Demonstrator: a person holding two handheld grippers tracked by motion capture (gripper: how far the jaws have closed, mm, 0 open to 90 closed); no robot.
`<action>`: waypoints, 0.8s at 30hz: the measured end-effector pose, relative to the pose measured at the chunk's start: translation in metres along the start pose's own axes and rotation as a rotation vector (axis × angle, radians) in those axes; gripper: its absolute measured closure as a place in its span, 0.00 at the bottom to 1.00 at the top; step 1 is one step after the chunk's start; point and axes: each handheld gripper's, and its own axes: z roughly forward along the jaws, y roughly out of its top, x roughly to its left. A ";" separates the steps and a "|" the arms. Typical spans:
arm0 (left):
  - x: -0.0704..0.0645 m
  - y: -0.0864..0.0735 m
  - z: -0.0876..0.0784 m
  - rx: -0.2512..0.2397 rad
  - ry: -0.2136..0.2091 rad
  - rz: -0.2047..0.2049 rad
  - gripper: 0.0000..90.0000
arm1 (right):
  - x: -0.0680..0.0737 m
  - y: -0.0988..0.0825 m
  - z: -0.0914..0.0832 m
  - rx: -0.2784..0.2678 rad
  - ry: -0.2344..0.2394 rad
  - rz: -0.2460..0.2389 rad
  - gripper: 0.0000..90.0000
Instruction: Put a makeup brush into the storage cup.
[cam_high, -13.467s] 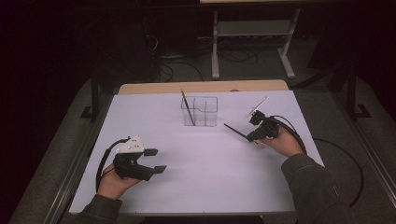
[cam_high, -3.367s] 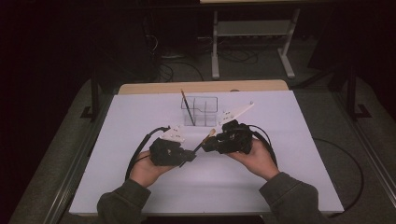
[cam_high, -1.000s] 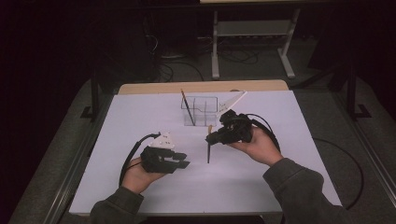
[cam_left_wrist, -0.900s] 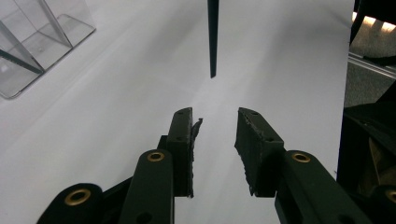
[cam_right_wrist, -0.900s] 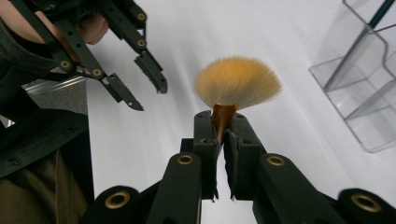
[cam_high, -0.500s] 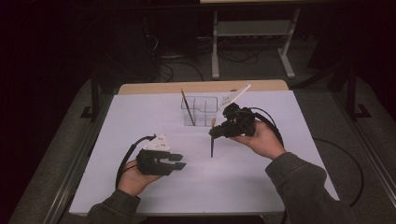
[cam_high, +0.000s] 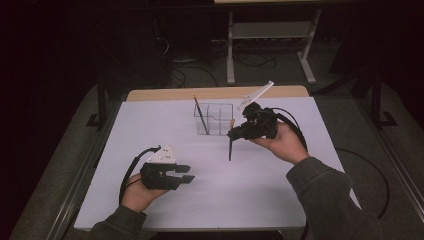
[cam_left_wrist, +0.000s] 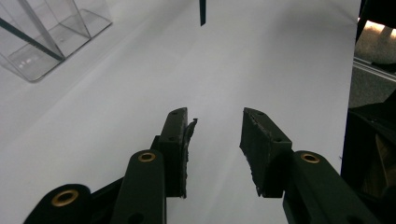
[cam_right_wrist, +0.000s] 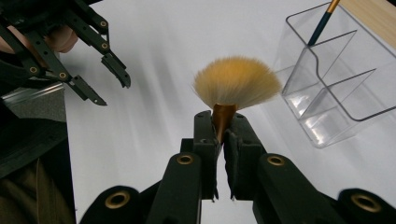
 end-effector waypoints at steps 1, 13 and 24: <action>0.000 0.000 0.000 0.000 0.000 0.000 0.67 | 0.000 0.000 0.000 0.000 0.000 0.000 0.92; 0.005 -0.012 -0.011 -0.025 0.028 -0.038 0.60 | -0.009 0.006 -0.005 -0.003 -0.022 0.013 0.92; 0.007 -0.019 -0.016 -0.026 0.051 -0.054 0.52 | -0.015 0.009 -0.007 -0.011 -0.031 0.047 0.92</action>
